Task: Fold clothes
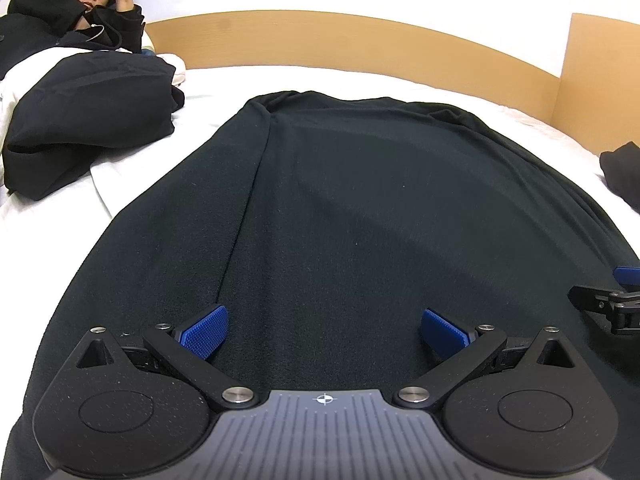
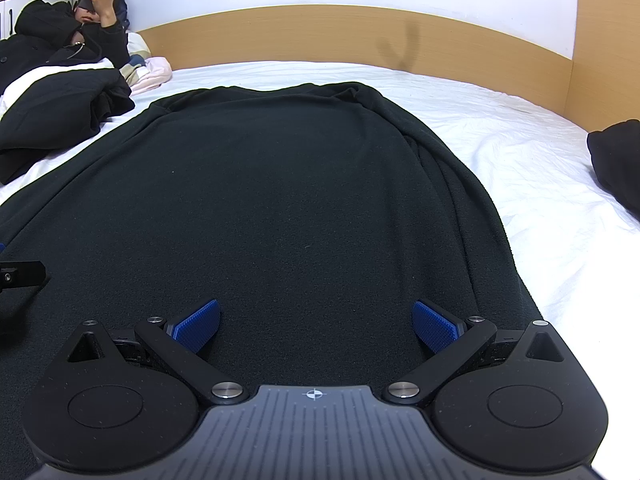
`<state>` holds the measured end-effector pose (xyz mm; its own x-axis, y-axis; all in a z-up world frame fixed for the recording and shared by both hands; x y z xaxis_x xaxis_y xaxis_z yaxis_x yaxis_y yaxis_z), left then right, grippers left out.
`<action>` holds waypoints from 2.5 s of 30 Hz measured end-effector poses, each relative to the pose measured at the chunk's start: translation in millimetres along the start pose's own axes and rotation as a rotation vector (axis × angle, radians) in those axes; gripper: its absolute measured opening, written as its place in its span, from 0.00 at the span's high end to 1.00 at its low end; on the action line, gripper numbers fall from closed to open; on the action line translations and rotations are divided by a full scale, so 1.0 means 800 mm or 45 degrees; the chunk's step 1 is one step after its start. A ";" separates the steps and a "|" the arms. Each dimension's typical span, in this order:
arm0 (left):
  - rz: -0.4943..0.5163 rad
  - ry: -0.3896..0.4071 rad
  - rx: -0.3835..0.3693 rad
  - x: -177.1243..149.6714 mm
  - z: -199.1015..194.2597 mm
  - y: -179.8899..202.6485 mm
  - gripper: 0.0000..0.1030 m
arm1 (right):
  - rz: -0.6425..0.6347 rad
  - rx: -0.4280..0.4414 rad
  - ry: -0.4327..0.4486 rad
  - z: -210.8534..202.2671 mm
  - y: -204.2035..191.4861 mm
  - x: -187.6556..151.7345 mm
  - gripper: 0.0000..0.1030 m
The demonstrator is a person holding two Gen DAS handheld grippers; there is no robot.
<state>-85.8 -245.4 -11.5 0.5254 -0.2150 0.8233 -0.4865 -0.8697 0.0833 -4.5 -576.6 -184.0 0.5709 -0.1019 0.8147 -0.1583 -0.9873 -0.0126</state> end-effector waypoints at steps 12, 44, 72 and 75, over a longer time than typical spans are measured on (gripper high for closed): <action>-0.019 0.008 -0.004 0.000 -0.002 -0.002 0.01 | 0.000 -0.001 0.000 0.000 -0.002 0.000 0.00; 0.000 0.004 0.017 0.001 0.003 -0.001 0.01 | 0.001 -0.003 0.000 -0.002 -0.003 0.000 0.00; -0.015 0.008 0.007 0.002 0.002 -0.003 0.01 | 0.001 -0.004 0.000 -0.003 -0.004 0.000 0.00; -0.022 0.010 0.003 0.002 0.002 -0.003 0.01 | 0.001 -0.004 0.000 -0.003 -0.004 0.000 0.00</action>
<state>-82.7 -243.9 -11.5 0.5280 -0.1964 0.8262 -0.4759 -0.8742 0.0963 -5.9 -573.5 -183.0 0.5707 -0.1029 0.8146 -0.1612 -0.9869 -0.0117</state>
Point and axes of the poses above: each gripper's, at about its wrist camera, not at the fingertips, and z roughly the way its jaws point, y to its right, x to its top, the point moved 2 cm from there along z, roughly the way its jaws point, and after that the axes turned 3 degrees about y, right-handed, at the moved point
